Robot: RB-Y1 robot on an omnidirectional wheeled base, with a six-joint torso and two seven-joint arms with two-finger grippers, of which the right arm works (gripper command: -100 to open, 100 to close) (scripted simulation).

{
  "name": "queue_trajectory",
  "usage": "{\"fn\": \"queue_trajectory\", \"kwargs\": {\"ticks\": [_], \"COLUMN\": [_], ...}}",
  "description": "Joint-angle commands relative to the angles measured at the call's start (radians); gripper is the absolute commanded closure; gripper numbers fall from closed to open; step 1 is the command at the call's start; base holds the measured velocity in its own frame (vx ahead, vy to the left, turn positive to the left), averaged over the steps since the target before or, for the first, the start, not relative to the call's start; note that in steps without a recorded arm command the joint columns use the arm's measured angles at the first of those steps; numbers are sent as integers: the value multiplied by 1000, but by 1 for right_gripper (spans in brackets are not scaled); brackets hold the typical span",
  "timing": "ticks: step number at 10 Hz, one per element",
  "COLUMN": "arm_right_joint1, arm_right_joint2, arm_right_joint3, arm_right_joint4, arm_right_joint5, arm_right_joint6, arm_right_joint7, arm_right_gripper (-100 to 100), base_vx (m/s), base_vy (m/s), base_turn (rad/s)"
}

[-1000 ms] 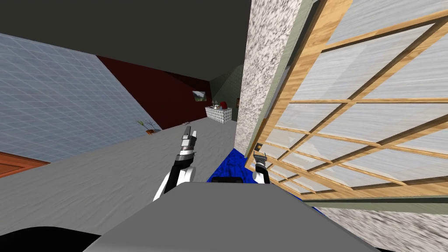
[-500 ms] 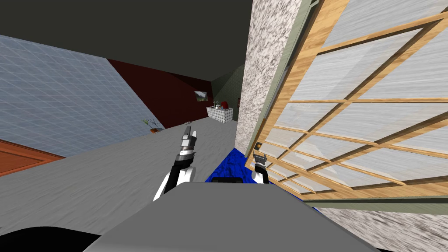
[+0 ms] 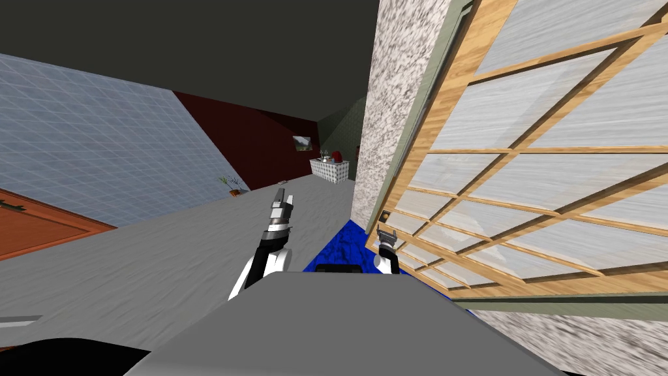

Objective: Pull the door open

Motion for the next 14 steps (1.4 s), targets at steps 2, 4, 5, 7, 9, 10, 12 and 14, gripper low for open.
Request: {"fn": "queue_trajectory", "kwargs": {"ticks": [2,4,5,7,9,10,12,14], "arm_right_joint1": [3,14,17,36,51,61,70,75], "arm_right_joint2": [4,-22,-29,-68,-100,-122,-142,-150], "arm_right_joint3": [8,8,9,11,13,15,16,17], "arm_right_joint4": [-7,3,5,15,23,29,34,37], "arm_right_joint5": [-18,-14,-14,-13,-12,-11,-10,-10], "arm_right_joint6": [-5,-8,-8,-12,-15,-17,-19,-20], "arm_right_joint7": [-50,-75,-85,-134,-175,-202,-227,-238], "arm_right_gripper": [-100,-100,-100,-100,-100,-100,-100,-100], "base_vx": [-48,38,166,186,171,154,129,81], "base_vy": [-7,-1,10,-9,19,13,-2,-6], "base_turn": [32,16,21,28,24,31,16,10]}}
